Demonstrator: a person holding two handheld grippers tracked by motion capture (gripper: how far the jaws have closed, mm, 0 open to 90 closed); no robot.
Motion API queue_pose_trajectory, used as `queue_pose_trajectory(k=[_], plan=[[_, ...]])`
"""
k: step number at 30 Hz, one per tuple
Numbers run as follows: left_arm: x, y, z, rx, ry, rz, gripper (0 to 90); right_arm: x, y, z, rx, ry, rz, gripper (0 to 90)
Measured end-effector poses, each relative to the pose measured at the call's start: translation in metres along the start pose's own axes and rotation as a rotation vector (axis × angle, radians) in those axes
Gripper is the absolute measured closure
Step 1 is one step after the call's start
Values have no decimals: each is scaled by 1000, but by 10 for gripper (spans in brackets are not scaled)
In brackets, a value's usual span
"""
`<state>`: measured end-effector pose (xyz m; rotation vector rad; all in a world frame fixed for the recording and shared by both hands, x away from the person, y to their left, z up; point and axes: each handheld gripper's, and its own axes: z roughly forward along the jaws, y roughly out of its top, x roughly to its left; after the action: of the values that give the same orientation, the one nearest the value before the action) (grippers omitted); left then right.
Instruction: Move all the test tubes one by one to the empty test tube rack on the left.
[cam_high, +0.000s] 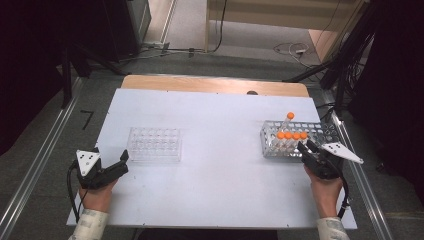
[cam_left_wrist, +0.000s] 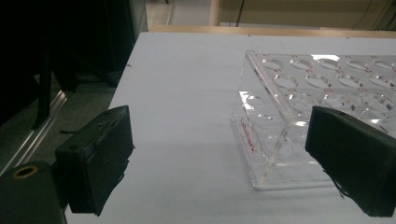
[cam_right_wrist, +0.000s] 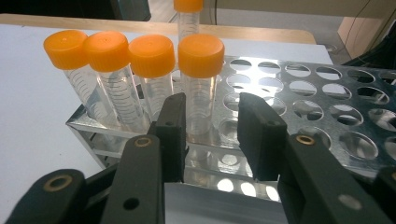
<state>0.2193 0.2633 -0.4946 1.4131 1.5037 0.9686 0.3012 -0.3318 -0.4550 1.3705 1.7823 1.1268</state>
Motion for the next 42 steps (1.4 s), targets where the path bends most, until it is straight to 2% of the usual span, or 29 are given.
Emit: queue_pose_trajectory(k=[4,16,27,30,42], plan=[[1,0,0,-3,-1,-2,79,2,1,5,3,-5,-7,618],[0,0,-1,-13,1,-2,91,0,4,15,8,19,27,636],[0,0,-2,-13,0,-2,91,2,3,22,17,23,23,681],[0,0,-2,-12,1,-3,91,3,3,21,16,27,16,709],[0,0,-1,-13,-2,-3,91,1,8,13,-26,31,19,715]])
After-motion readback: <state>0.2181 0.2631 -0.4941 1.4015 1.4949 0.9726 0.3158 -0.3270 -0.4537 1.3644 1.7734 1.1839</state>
